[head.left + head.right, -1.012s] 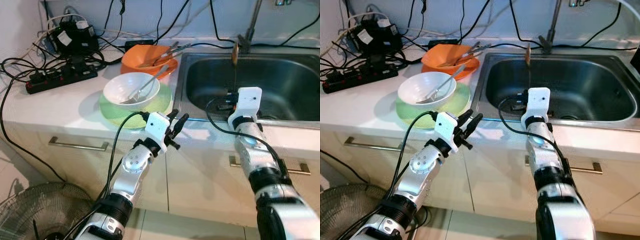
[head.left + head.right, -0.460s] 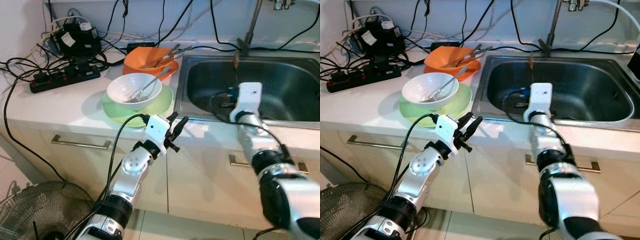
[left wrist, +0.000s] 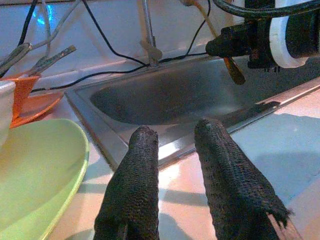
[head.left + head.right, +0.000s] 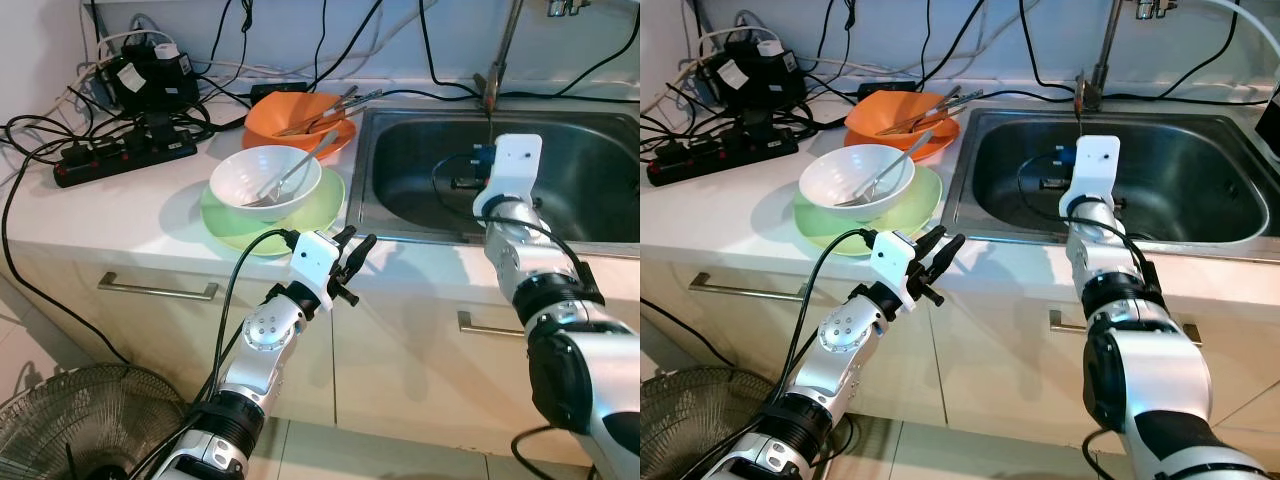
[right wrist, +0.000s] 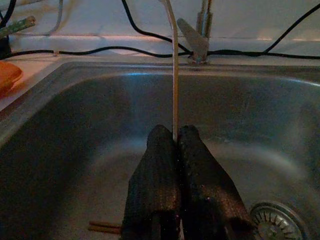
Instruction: Kitchen organization
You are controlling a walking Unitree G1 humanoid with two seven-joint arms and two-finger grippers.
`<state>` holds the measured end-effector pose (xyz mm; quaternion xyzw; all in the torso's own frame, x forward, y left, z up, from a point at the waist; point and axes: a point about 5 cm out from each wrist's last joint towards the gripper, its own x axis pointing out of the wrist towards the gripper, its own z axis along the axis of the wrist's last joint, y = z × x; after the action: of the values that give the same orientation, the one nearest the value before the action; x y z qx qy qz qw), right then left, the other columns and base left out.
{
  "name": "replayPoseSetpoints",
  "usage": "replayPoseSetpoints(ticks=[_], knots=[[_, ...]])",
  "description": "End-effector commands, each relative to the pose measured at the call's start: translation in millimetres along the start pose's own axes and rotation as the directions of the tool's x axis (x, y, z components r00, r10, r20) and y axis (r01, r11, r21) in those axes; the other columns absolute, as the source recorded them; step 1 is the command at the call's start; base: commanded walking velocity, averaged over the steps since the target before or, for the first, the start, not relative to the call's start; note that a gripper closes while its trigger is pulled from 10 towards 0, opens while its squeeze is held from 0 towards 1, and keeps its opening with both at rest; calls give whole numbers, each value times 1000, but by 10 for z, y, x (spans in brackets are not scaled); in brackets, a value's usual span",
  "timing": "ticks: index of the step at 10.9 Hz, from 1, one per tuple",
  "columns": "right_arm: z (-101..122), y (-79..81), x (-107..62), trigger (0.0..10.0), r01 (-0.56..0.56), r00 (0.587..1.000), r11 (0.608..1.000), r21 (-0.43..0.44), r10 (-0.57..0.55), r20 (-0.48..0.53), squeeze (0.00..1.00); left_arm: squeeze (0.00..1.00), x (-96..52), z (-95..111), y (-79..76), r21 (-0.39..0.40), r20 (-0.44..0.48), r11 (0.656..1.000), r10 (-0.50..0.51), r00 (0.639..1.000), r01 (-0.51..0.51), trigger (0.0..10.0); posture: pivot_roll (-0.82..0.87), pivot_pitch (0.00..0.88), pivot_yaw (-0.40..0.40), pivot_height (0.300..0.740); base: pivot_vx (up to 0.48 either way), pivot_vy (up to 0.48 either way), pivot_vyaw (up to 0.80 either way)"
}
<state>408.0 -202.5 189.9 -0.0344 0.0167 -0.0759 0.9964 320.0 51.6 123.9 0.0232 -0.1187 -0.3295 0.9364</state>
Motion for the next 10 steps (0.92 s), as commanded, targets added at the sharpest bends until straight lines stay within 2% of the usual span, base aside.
replayPoseSetpoints(ticks=[1,4,5,6,8,9,10], knots=[[54,38,21,10000,-9,1000,1000,0,9,-13,0,0,-22,-43,4,-1,-21,1000,-4,1000,4,10000,16,31,84,740,0,0,0],[-56,92,9,10000,-28,995,1000,0,28,-95,0,0,-24,-51,4,1,-27,1000,-2,1000,2,10000,28,38,79,740,0,0,0],[-93,110,3,10000,-34,992,999,-5,34,-121,843,0,-27,-59,-2,0,-30,1000,-2,1000,2,10000,30,40,78,740,0,0,0],[-100,126,2,10000,-41,991,999,-9,40,-128,1000,0,-29,-63,-4,-1,-32,1000,-2,999,2,10000,33,43,76,740,0,0,0],[-112,140,-1,10000,-45,990,999,-13,42,-137,988,0,-32,-66,-5,-1,-34,1000,-1,999,1,10000,36,47,74,740,0,0,0],[-117,151,-3,10000,-47,990,999,-10,45,-136,902,0,-34,-69,-4,-1,-35,1000,1,999,-1,10000,36,47,74,740,0,0,0],[-101,149,-1,10000,-43,992,999,-9,42,-120,0,0,-34,-71,-5,-2,-35,1000,1,999,-1,10000,33,47,75,740,0,0,0]])
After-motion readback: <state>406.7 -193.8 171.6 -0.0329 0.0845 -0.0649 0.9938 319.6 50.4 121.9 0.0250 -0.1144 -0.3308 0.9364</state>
